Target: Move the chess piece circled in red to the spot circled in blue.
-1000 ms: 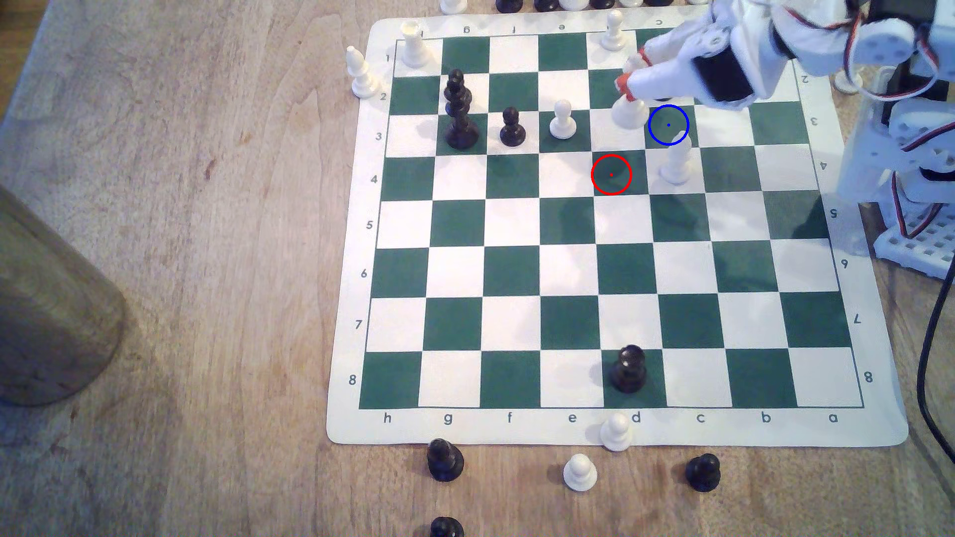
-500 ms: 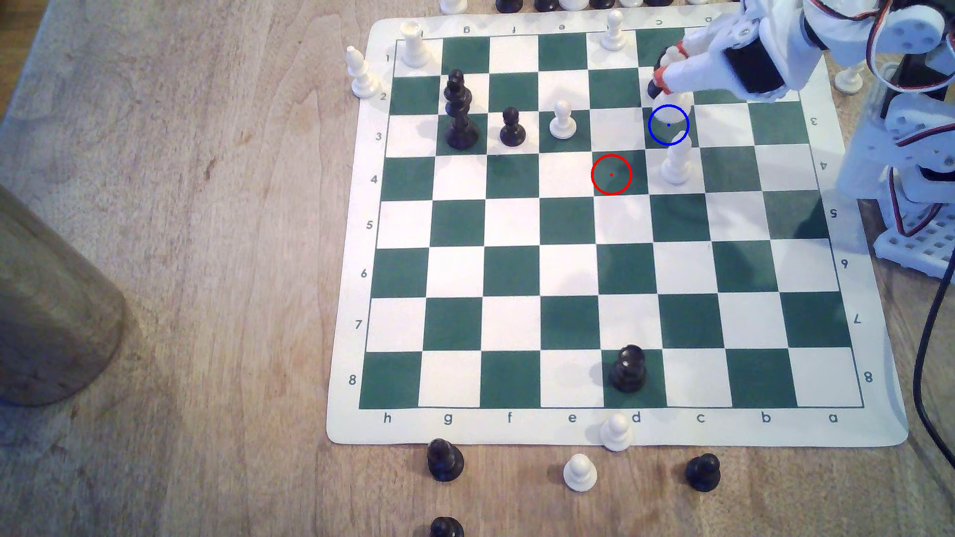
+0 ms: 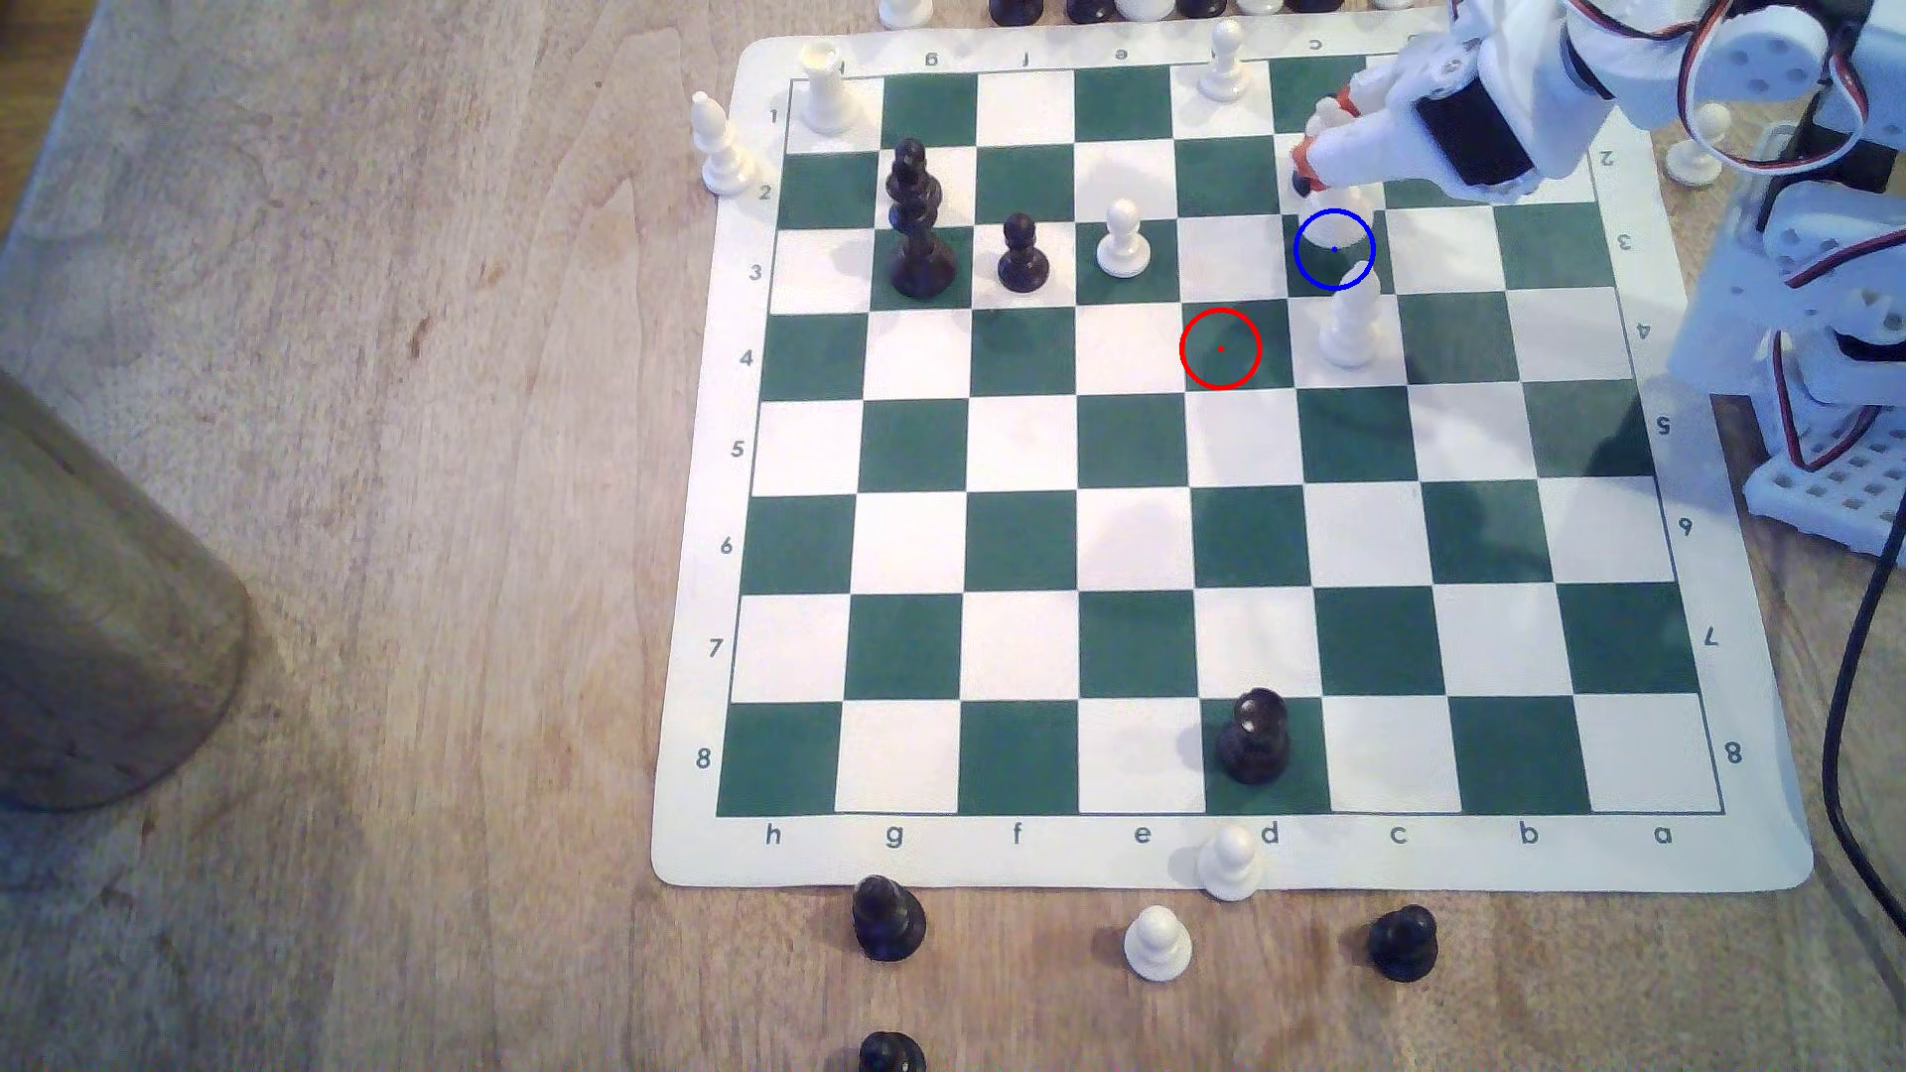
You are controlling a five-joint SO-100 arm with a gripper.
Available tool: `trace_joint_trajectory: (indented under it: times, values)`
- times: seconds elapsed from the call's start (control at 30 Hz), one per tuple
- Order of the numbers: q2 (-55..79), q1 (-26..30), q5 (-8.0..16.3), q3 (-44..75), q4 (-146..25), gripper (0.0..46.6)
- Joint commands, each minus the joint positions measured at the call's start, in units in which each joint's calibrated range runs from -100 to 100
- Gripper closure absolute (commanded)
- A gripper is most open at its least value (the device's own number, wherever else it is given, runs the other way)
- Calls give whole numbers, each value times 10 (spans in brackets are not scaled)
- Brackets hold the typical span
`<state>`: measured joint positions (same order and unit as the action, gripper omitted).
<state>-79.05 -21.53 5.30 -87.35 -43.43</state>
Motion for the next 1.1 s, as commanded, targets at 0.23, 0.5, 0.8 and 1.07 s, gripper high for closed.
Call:
trace_joint_trajectory:
  times: [0.23, 0.5, 0.8, 1.07]
  values:
    - [39, 8, 1, 3, 40, 444]
    - [68, 13, 0, -8, 59, 444]
    - [70, 12, -5, -16, 61, 443]
    - [53, 7, -9, -10, 45, 325]
